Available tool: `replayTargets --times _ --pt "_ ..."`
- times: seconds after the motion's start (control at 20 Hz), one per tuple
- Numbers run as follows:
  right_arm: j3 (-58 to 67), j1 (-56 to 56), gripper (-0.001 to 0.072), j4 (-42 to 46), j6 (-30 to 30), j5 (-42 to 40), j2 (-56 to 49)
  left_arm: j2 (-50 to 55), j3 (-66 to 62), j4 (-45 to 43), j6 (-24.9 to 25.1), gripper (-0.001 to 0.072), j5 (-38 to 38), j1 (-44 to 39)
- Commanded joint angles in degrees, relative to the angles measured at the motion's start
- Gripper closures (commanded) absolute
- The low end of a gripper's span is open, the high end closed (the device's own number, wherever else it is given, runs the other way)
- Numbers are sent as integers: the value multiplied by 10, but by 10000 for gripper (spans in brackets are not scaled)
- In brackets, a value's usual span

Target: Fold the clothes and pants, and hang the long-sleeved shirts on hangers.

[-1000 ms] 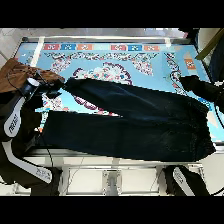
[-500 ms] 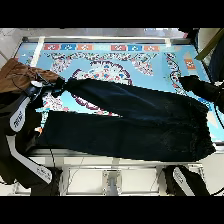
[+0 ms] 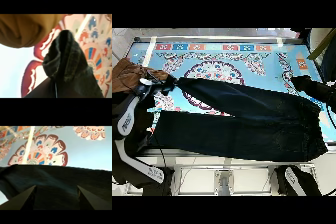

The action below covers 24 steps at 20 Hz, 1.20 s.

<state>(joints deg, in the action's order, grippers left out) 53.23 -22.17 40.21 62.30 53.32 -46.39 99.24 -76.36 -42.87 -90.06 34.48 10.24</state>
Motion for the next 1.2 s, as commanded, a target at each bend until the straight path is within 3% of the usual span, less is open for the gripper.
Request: replayTargets --times 0.0,0.25,0.4,0.6,0.75,0.9,1.0,1.15 --pt "21 0 157 99 24 25 18 -87 0 -103 9 689 63 17" --pt "60 0 157 261 78 90 52 -189 23 -294 -17 689 247 48" --pt "59 0 157 293 96 122 57 -219 99 -330 -21 689 261 47" --pt "42 -34 156 371 129 172 57 -221 219 -330 -23 689 181 49" --pt "-2 -143 155 358 121 185 78 -221 226 -325 -61 689 83 50" --pt "-22 -228 155 339 88 206 85 -221 218 -261 -73 689 -24 50" --pt "-22 -255 155 329 70 203 84 -219 210 -239 -73 689 -49 50" --pt "-22 -258 154 315 70 188 84 -212 207 -239 -73 689 -30 50"
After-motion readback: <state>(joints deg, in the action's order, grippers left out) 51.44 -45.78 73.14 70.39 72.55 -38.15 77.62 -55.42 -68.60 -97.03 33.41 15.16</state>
